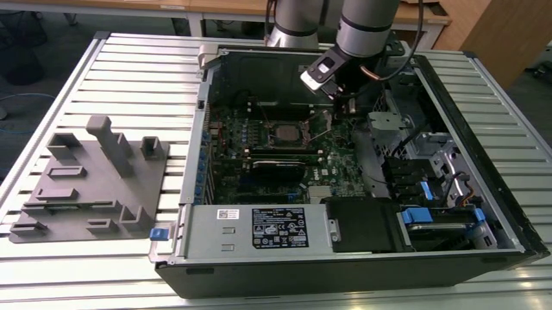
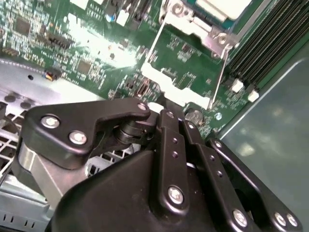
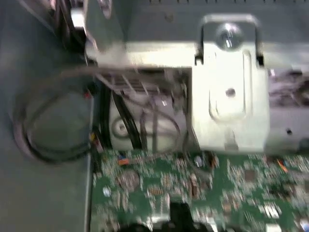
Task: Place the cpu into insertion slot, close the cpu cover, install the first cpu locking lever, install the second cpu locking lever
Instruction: 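Close the cpu cover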
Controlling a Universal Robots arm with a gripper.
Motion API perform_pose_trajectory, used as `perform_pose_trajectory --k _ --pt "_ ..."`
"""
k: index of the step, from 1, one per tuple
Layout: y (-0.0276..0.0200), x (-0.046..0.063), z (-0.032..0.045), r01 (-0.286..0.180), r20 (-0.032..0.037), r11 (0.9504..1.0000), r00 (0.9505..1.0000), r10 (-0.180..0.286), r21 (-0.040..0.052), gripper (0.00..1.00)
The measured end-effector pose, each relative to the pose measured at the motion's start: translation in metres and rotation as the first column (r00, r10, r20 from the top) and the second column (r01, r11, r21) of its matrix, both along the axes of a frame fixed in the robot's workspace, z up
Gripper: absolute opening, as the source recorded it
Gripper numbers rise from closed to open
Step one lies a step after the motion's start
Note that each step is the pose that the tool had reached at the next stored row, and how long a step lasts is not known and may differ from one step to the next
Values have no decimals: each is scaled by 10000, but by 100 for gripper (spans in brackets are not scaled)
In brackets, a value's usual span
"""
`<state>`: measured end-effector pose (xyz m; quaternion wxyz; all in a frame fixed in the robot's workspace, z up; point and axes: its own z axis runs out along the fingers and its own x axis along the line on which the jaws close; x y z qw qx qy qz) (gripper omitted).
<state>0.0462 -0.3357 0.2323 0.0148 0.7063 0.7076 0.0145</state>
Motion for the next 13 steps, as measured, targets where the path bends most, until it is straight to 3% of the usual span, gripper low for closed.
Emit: perform_pose_trajectory --k 7,13 --pt "1 -233 -8 2 11 10000 10000 -2 9 10" --pt "0 -354 -8 2 12 10000 10000 -2 7 10"
